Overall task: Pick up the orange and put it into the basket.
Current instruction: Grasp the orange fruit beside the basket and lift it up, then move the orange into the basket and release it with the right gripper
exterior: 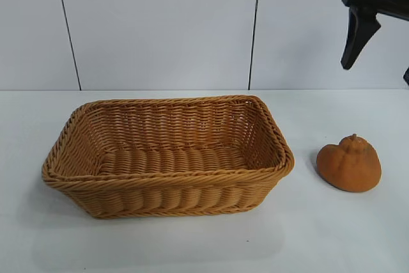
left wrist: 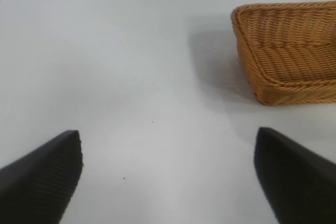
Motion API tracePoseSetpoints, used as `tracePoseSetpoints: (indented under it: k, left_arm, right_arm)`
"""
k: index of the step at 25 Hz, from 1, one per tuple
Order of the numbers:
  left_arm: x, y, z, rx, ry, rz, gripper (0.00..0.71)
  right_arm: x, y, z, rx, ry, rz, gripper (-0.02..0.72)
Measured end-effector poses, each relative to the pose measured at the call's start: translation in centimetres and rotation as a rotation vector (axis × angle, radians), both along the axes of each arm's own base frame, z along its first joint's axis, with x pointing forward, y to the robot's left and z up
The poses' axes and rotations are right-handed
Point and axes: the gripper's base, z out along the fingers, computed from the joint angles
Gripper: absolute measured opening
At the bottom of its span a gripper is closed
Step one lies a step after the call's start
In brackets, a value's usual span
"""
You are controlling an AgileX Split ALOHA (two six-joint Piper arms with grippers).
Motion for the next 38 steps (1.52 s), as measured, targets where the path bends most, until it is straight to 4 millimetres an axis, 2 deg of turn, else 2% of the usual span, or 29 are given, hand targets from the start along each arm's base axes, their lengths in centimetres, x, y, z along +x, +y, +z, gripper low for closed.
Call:
tracePoseSetpoints:
  k: [12, 15, 17, 20, 22, 24, 27, 30, 32, 34, 38]
  left_arm:
    - [0.0, 0.0, 0.0, 0.000, 0.000, 0.000, 0.634]
    - [0.0, 0.0, 0.0, 0.000, 0.000, 0.000, 0.634]
    - [0.0, 0.0, 0.0, 0.000, 0.000, 0.000, 0.634]
    - [0.0, 0.0, 0.0, 0.000, 0.000, 0.000, 0.634]
    - [0.0, 0.0, 0.0, 0.000, 0.000, 0.000, 0.634]
    - [0.0, 0.0, 0.0, 0.000, 0.000, 0.000, 0.634]
    - [0.0, 0.0, 0.0, 0.000, 0.000, 0.000, 0.634]
    - [0.0, 0.0, 0.0, 0.000, 0.000, 0.000, 0.634]
    - [0.0, 0.0, 0.0, 0.000, 0.000, 0.000, 0.634]
    - [0.0, 0.0, 0.0, 0.000, 0.000, 0.000, 0.634]
    - [0.0, 0.0, 0.0, 0.000, 0.000, 0.000, 0.634]
  right_arm:
    - [2.6, 0.0, -10.3, -0.030, 0.180, -0.018, 0.596]
    - [2.7, 0.0, -11.4, -0.032, 0.206, -0.019, 0.582]
    - [2.6, 0.0, -11.6, -0.032, 0.209, -0.018, 0.501]
    - [2.6, 0.0, -11.5, -0.032, 0.208, -0.018, 0.220]
    - [2.6, -0.1, -10.8, -0.032, 0.192, -0.014, 0.029]
    - [2.8, 0.0, -9.3, -0.030, 0.156, -0.004, 0.022]
    - [3.4, 0.0, -5.6, -0.030, 0.062, 0.009, 0.022]
    - [3.7, 0.1, -0.7, -0.014, -0.059, 0.010, 0.022]
    - [3.6, 0.2, 1.7, 0.004, -0.110, 0.009, 0.022]
    - [3.4, 0.4, 3.1, 0.017, -0.125, 0.014, 0.022]
    - [3.1, 2.2, 3.5, 0.022, -0.113, 0.063, 0.022]
